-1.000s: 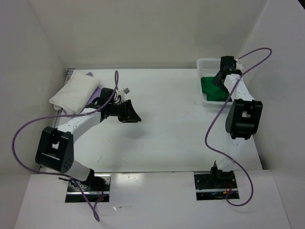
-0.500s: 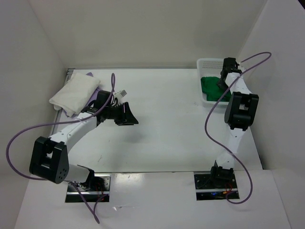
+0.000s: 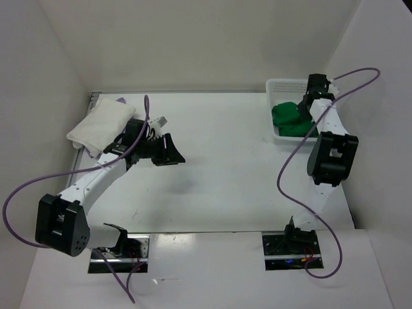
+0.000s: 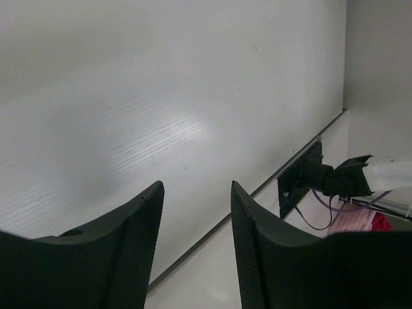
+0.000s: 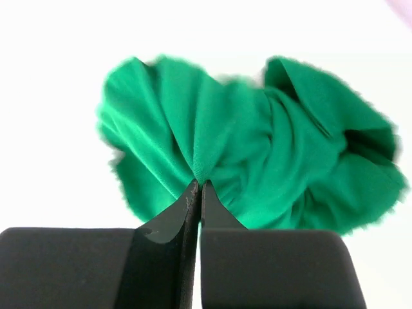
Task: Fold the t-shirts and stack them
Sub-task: Pick up the crumpled T-shirt from the bin, then move the crumpled T-shirt to the center of the board.
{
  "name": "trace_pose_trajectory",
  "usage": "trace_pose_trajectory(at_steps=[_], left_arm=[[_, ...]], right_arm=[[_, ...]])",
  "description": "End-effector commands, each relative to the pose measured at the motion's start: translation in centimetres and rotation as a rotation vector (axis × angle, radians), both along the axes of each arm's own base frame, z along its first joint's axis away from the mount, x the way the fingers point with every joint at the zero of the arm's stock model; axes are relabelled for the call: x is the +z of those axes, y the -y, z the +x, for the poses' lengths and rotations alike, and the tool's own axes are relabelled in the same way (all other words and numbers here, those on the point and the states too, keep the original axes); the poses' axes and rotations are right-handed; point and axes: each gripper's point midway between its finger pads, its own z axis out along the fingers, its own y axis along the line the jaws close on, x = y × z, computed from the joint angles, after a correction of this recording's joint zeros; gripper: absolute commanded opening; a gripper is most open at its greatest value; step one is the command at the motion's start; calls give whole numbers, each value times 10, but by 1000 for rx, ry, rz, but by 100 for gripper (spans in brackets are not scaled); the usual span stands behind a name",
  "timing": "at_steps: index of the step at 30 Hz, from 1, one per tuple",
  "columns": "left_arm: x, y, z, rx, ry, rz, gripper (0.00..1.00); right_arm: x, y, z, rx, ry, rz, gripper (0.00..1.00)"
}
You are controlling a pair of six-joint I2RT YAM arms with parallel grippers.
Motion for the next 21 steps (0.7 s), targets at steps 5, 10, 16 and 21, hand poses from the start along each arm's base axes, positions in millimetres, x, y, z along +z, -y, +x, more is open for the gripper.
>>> trace_pose_trajectory(at_steps=[5, 10, 16, 21], left_arm=[[51, 1, 40, 42, 42, -146, 57], [62, -50, 73, 250, 57, -132, 62], [78, -109, 94, 431, 62, -178, 64], [113, -139, 106, 508, 159, -112, 64]], right_arm=[[279, -40, -42, 156, 625, -61, 0], [389, -132, -98, 478, 894, 59, 0], [487, -228, -196, 880, 1162, 299, 0], [533, -274, -266, 1139, 1275, 419, 0]])
